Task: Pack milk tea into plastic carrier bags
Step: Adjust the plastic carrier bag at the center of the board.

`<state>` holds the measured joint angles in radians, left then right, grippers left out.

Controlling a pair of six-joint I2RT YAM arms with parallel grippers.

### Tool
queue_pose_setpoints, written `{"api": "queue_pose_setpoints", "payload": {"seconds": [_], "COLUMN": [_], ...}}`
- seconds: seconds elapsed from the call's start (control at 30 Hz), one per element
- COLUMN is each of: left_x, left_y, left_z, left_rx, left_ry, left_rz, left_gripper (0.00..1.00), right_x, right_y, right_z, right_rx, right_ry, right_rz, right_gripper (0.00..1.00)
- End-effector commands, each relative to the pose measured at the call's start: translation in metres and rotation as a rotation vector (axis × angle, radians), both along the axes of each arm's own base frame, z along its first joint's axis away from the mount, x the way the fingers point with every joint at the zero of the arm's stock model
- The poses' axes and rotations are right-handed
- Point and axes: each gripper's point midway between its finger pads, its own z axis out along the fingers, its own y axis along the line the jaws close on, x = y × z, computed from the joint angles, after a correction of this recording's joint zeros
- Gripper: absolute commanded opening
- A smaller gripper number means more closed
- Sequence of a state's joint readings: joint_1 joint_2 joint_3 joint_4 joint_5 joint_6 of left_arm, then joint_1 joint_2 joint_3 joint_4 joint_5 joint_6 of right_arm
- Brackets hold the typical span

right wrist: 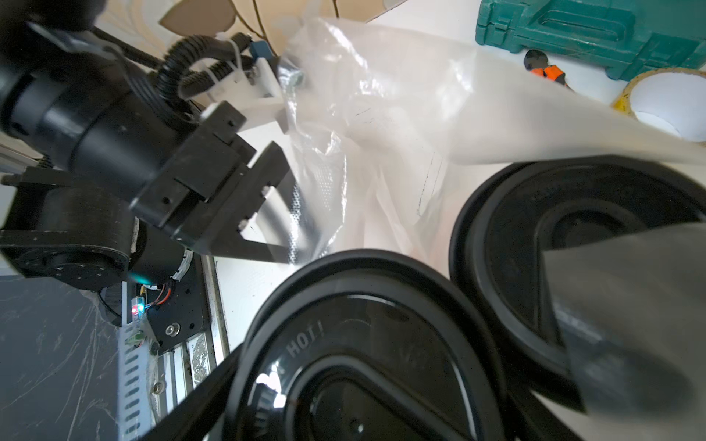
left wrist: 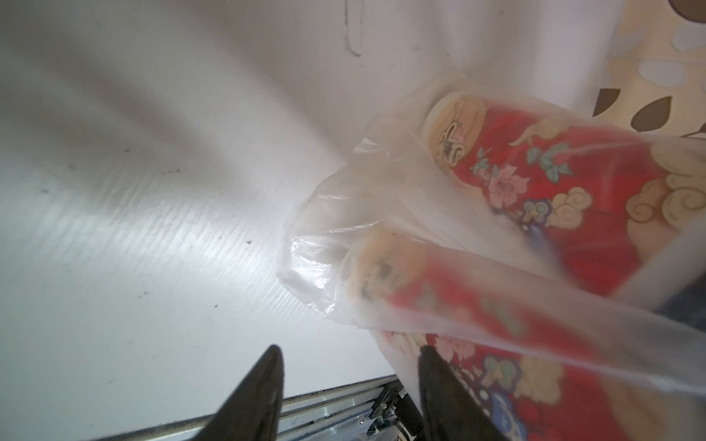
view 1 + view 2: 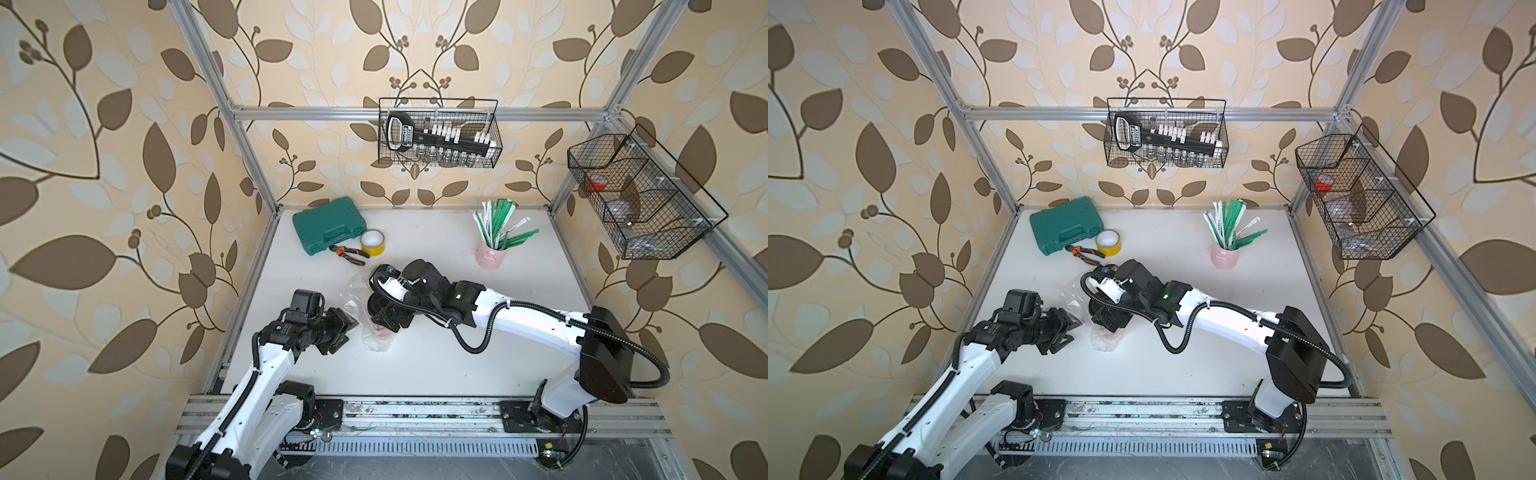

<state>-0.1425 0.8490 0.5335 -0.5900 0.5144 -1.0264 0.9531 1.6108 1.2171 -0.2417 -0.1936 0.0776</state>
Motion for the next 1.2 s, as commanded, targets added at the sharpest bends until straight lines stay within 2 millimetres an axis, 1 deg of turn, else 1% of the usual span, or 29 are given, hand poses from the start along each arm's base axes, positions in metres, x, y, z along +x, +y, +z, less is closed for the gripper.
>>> {"api": "queue_pose_setpoints", "payload": {"seconds": [0.0, 0.07, 0.17, 0.23, 0.3, 0.47, 0.7, 0.83, 0.93, 0.97, 1.03, 1.07, 1.17], "left_x": [0.023, 0.026, 0.032, 0.035, 0.037, 0.039, 0.04, 0.034, 0.033, 0.033, 0.033, 0.033, 0.035], "left_y": [-0.007, -0.007, -0.009, -0.01, -0.011, -0.013, -0.021, -0.026, -0.027, -0.027, -0.026, -0.026, -0.026], "left_z": [0.02, 0.016, 0.017, 0.019, 0.02, 0.016, 0.021, 0.011, 0.008, 0.01, 0.01, 0.011, 0.01], "left_rx": [-0.07, -0.066, -0.087, -0.103, -0.102, -0.107, -0.13, -0.139, -0.146, -0.147, -0.142, -0.14, -0.146], "left_ry": [-0.102, -0.095, -0.103, -0.121, -0.134, -0.153, -0.196, -0.168, -0.16, -0.166, -0.161, -0.162, -0.156], "left_rz": [0.007, 0.013, 0.021, 0.028, 0.026, 0.012, -0.02, -0.03, -0.027, -0.028, -0.022, -0.02, -0.01], "left_gripper": [0.64, 0.63, 0.57, 0.57, 0.56, 0.49, 0.51, 0.48, 0.4, 0.36, 0.22, 0.17, 0.08], "right_x": [-0.005, -0.005, -0.005, -0.005, -0.005, -0.006, -0.005, -0.004, -0.004, -0.003, -0.003, -0.003, -0.003], "right_y": [0.0, 0.0, 0.001, 0.001, 0.001, 0.005, 0.006, 0.007, 0.007, 0.007, 0.007, 0.007, 0.008], "right_z": [-0.005, -0.005, -0.007, -0.007, -0.007, -0.006, -0.01, -0.012, -0.013, -0.012, -0.013, -0.013, -0.013], "right_rx": [0.008, 0.01, 0.009, 0.01, 0.013, 0.02, 0.014, 0.01, 0.007, 0.008, 0.008, 0.007, 0.008], "right_ry": [0.015, 0.016, 0.018, 0.018, 0.019, 0.024, 0.029, 0.031, 0.032, 0.031, 0.03, 0.031, 0.031], "right_rz": [0.023, 0.023, 0.023, 0.025, 0.027, 0.037, 0.038, 0.036, 0.036, 0.035, 0.036, 0.035, 0.037], "right_gripper": [0.73, 0.73, 0.73, 0.73, 0.73, 0.72, 0.72, 0.72, 0.72, 0.72, 0.72, 0.72, 0.72]}}
